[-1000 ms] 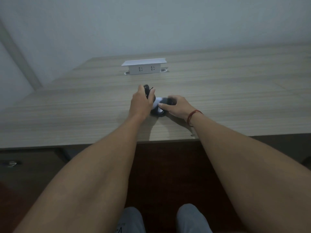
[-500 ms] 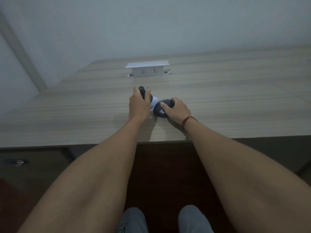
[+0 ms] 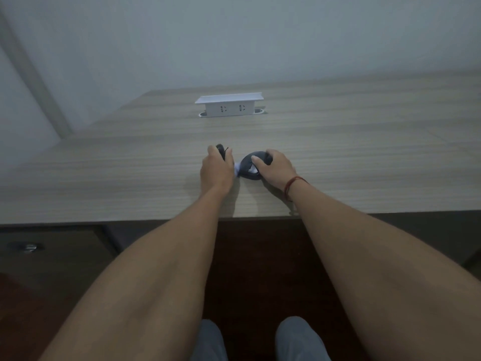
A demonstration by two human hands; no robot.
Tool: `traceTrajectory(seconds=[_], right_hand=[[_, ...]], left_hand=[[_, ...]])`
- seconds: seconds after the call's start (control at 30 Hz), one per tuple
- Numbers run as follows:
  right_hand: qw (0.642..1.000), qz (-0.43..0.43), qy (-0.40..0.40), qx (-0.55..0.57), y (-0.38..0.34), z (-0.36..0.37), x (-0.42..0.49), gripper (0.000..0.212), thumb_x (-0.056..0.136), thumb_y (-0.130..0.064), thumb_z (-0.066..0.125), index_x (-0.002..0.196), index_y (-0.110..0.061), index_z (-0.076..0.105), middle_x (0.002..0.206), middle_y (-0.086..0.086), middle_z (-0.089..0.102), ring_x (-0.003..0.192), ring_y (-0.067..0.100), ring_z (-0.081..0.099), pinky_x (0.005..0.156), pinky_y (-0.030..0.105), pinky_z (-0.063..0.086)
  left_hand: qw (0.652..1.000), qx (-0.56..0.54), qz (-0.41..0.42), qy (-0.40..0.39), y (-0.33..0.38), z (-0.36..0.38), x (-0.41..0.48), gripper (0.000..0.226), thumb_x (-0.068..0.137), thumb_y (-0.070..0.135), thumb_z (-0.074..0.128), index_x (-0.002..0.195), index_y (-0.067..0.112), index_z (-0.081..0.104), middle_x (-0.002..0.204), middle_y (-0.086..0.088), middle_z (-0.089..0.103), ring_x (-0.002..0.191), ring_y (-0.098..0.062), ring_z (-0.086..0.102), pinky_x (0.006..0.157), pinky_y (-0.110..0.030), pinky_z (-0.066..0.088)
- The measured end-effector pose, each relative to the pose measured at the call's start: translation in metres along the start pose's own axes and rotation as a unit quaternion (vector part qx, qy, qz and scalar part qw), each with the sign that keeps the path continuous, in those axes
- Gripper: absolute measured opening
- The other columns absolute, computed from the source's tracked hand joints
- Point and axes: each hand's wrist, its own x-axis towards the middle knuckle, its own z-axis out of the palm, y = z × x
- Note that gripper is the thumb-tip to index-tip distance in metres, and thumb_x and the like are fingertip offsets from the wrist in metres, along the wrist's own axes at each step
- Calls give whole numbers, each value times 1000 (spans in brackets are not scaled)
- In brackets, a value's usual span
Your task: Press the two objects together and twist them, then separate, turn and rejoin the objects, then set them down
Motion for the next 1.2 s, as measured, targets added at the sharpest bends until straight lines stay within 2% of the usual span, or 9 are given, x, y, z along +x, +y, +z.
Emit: traceTrajectory(seconds=[0.13,0.27,0.4,0.57,0.7,0.87,1.0,1.1,1.2], right_hand=[[1000,3,-3,-1,2,0,3,45,91,-47,54,121,-13,57,121,8,63,116,29,56,101,44,44],[1000,4,-8,17,1,0,5,51,91,-44,56,127,-8,54,131,12,59,122,31,52,105,45,41],[1000,8,-11,28,1,-2,6,52,90,-43,57,129,-8,53,132,12,58,124,31,51,107,47,39],[999,5,-23,37,0,-2,6,52,90,-42,58,130,-9,52,130,12,58,122,31,53,106,47,41],[997,18,-31,73,1,-5,10,47,91,-34,60,129,-8,53,123,11,60,116,27,55,105,39,42],[992,50,-49,108,-1,-10,14,27,93,-20,54,114,-3,58,103,10,57,101,24,55,79,26,38],[991,84,-47,92,0,-5,16,73,86,-48,56,143,-5,37,142,17,48,130,32,46,109,40,37],[998,47,-33,-35,6,0,9,95,77,-64,61,148,-10,29,150,14,36,137,32,35,112,46,34],[993,-4,-2,-115,13,4,6,98,72,-62,68,146,-10,30,145,13,37,133,30,36,109,43,37]], left_hand=[[998,-52,25,7,9,-2,5,35,99,36,46,105,1,51,90,-8,58,85,-26,60,79,-39,53],[999,19,-9,-30,-1,-1,8,37,99,37,45,111,3,50,104,-15,61,92,-29,61,83,-41,53],[1000,-15,10,11,7,-3,11,33,100,37,43,102,4,48,91,-8,54,82,-25,54,74,-35,47],[998,26,-10,-65,2,3,12,38,99,36,44,112,1,49,110,-20,61,100,-35,60,83,-40,48],[997,-52,-25,-41,14,1,16,41,99,36,46,115,-1,51,115,-20,60,105,-33,59,83,-34,44],[993,-39,-61,-98,5,5,16,45,98,37,47,121,-3,50,122,-22,59,110,-35,57,86,-35,44],[994,-36,-37,-101,1,5,17,44,97,37,48,117,-2,52,119,-21,60,107,-33,57,84,-32,43],[996,-52,-35,-59,-3,4,14,41,97,36,48,115,0,53,114,-18,60,103,-30,58,88,-37,48],[997,-60,-28,-33,-5,0,14,40,97,37,47,113,1,53,104,-11,58,93,-24,55,84,-35,48]])
